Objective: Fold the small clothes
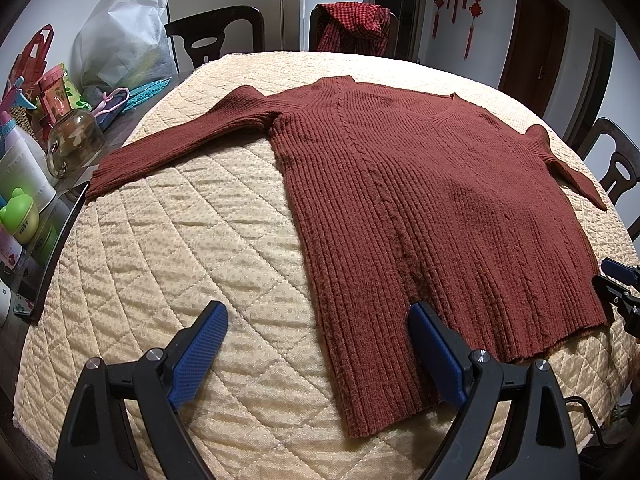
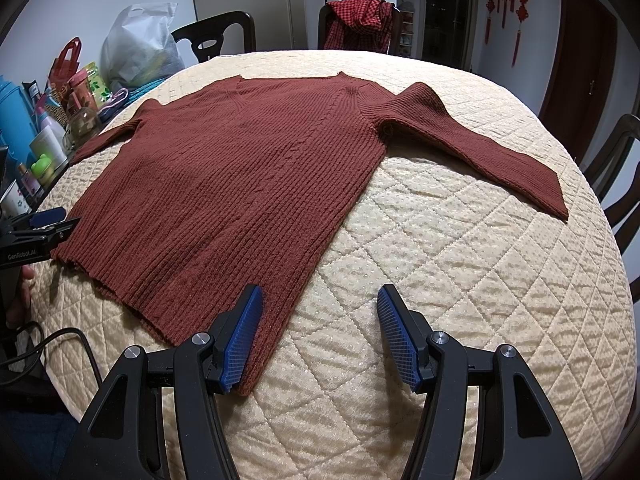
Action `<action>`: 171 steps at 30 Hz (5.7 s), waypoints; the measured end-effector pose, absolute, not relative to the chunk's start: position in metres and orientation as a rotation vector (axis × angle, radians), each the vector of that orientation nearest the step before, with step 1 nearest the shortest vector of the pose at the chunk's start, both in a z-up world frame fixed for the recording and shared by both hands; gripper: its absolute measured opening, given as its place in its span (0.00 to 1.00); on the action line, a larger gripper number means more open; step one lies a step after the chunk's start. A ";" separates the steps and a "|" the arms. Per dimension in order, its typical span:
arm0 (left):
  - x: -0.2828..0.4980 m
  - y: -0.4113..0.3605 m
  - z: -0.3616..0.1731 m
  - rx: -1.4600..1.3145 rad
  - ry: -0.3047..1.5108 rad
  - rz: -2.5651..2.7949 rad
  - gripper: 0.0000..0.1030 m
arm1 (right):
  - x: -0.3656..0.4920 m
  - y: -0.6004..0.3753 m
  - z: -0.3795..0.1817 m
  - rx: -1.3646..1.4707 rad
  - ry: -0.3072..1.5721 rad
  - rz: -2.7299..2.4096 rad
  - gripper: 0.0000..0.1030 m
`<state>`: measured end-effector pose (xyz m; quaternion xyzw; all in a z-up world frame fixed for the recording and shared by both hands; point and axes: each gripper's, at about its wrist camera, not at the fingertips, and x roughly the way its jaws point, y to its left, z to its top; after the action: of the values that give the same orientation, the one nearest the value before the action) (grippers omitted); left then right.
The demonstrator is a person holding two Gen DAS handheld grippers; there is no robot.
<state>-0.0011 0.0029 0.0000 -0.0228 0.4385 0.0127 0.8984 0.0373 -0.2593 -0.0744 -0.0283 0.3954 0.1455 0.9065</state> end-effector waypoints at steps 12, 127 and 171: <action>-0.001 0.003 0.000 -0.047 0.908 0.027 0.91 | 0.037 -0.260 -0.074 -0.058 0.817 0.301 0.58; 0.186 -0.053 0.047 -0.070 0.785 -0.335 0.13 | 0.125 -0.236 -0.019 0.047 0.749 0.445 0.58; 0.177 0.037 0.033 -0.121 0.823 -0.170 0.39 | 0.270 -0.203 -0.039 0.191 0.988 0.540 0.15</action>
<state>0.1773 0.0367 0.0330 -0.0587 0.3993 -0.0827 0.9112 0.2696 -0.2029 -0.0392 0.0904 0.4677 0.2557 0.8412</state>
